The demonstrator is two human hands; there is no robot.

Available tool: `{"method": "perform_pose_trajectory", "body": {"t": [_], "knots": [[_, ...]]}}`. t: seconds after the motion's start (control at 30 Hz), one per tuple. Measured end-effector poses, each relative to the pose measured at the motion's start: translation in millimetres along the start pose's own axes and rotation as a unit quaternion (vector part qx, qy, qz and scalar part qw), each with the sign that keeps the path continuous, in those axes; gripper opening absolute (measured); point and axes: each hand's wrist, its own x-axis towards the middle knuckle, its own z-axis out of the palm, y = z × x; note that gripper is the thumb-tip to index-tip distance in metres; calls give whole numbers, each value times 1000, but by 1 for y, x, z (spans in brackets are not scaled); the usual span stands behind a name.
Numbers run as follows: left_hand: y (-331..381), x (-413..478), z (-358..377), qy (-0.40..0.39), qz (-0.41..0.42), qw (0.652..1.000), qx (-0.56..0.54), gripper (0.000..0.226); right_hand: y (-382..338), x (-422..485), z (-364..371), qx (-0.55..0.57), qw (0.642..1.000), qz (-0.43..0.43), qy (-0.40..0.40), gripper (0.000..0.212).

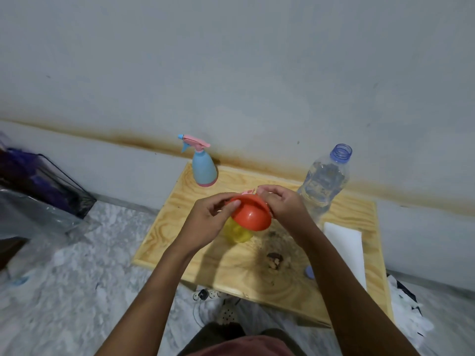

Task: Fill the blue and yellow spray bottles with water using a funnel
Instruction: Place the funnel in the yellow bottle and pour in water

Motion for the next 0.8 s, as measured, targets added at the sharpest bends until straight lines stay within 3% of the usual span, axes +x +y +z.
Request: {"method": "perform_pose_trajectory", "body": {"t": [0.2, 0.3, 0.4, 0.53, 0.8], "knots": [[4, 10, -17, 44, -46, 998, 30, 10, -9, 0, 3, -9, 998, 41, -52, 41], [-1, 17, -25, 56, -59, 993, 88, 17, -8, -5, 0, -5, 996, 20, -89, 29], [-5, 24, -26, 39, -65, 991, 109, 25, -1, -4, 5, -17, 997, 6, -70, 23], [-11, 29, -23, 39, -72, 989, 119, 36, 6, 2, 11, 10, 998, 34, -49, 33], [-24, 35, -16, 86, -85, 983, 137, 37, 14, 10, 19, -5, 998, 56, -18, 32]]}}
